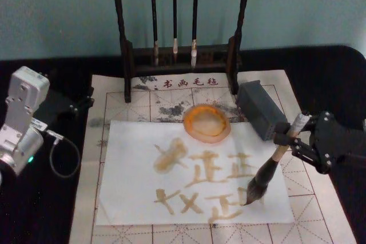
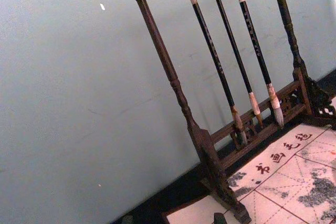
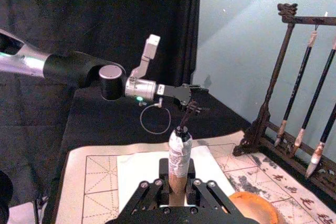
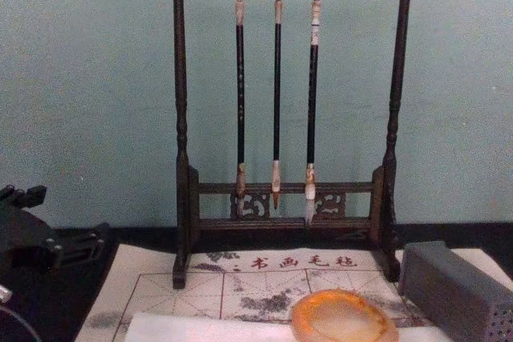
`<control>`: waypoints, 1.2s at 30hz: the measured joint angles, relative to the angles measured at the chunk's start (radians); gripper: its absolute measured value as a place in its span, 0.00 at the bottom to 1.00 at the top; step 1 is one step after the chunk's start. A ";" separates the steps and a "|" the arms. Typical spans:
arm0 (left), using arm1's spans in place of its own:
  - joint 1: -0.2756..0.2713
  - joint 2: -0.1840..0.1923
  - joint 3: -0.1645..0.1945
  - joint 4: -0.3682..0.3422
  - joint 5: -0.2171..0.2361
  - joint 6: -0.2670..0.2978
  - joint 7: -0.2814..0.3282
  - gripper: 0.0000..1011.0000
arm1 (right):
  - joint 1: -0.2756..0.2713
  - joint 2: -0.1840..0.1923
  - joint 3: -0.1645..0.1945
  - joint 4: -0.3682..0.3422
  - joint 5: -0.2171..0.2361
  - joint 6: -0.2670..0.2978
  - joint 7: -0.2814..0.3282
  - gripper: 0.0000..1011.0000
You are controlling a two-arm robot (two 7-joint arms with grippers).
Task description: Pick up the brush from the inkstone, write on the paper, then place the brush back to its original position.
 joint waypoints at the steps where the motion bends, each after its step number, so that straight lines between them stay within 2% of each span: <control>1: 0.000 0.000 0.000 0.000 0.000 0.000 0.000 0.99 | -0.002 0.002 0.002 -0.001 0.000 -0.001 0.000 0.18; 36: 0.000 0.000 0.000 0.000 0.000 0.000 0.000 0.99 | -0.068 0.032 0.062 -0.027 0.002 -0.019 -0.018 0.18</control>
